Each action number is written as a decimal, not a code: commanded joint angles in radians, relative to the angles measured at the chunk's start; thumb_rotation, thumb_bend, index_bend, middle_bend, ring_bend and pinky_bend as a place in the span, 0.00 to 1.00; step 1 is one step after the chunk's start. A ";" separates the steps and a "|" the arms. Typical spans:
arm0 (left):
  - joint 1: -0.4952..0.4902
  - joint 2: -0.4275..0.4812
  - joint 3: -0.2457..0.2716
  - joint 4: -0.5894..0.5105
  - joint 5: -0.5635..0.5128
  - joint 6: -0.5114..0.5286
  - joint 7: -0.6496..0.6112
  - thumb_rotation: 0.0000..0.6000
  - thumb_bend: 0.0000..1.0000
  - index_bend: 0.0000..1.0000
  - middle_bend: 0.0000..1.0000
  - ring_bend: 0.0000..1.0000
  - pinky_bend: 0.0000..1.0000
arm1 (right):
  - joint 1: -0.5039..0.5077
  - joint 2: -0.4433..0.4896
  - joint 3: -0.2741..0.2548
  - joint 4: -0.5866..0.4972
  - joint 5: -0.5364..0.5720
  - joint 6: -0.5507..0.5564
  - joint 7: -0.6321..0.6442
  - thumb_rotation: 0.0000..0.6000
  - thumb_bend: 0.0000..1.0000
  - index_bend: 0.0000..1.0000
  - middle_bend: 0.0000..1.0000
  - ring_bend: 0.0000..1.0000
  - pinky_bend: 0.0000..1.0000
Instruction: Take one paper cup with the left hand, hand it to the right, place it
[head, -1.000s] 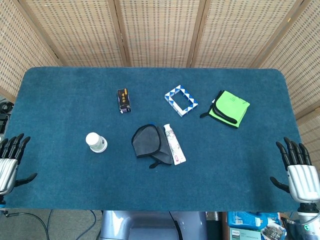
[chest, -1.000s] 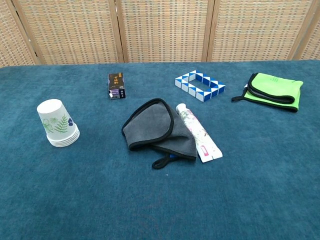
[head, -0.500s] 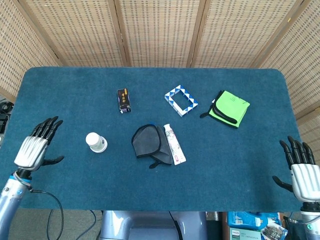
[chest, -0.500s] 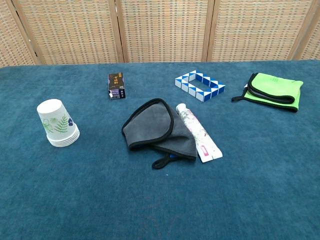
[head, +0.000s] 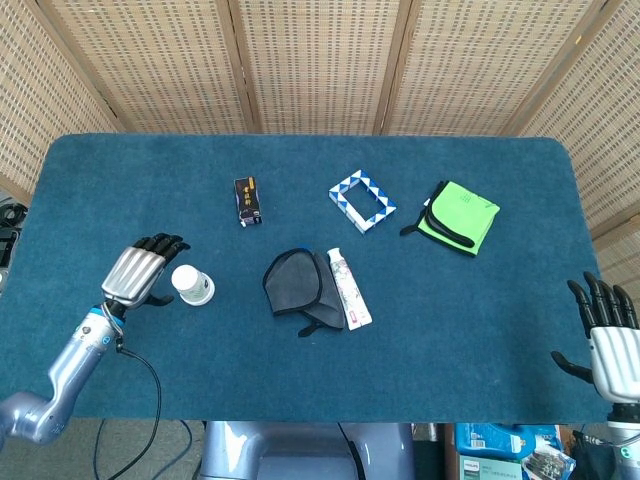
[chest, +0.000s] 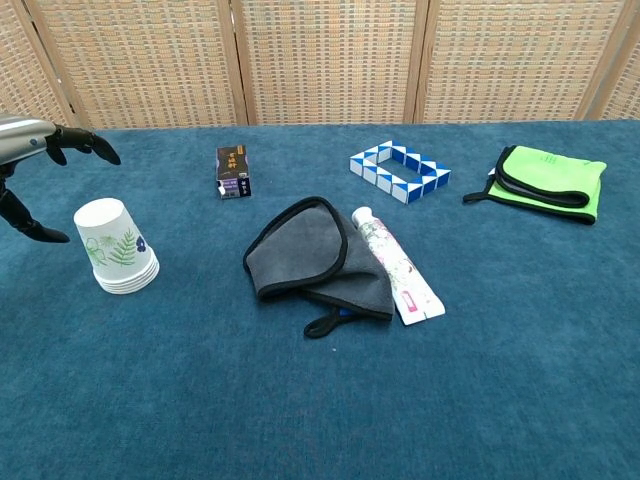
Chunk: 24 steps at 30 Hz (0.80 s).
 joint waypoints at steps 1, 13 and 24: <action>-0.012 -0.016 0.014 0.015 -0.008 -0.017 0.011 1.00 0.12 0.23 0.22 0.18 0.25 | -0.003 0.005 0.001 -0.002 0.000 0.005 0.008 1.00 0.00 0.00 0.00 0.00 0.00; -0.036 -0.061 0.013 0.050 -0.064 -0.047 -0.026 1.00 0.12 0.31 0.29 0.26 0.31 | -0.001 0.007 0.003 0.002 0.009 -0.005 0.016 1.00 0.00 0.00 0.00 0.00 0.00; -0.064 -0.111 0.016 0.124 -0.078 -0.052 -0.025 1.00 0.12 0.39 0.35 0.34 0.37 | 0.000 0.006 0.009 0.007 0.026 -0.013 0.018 1.00 0.00 0.00 0.00 0.00 0.00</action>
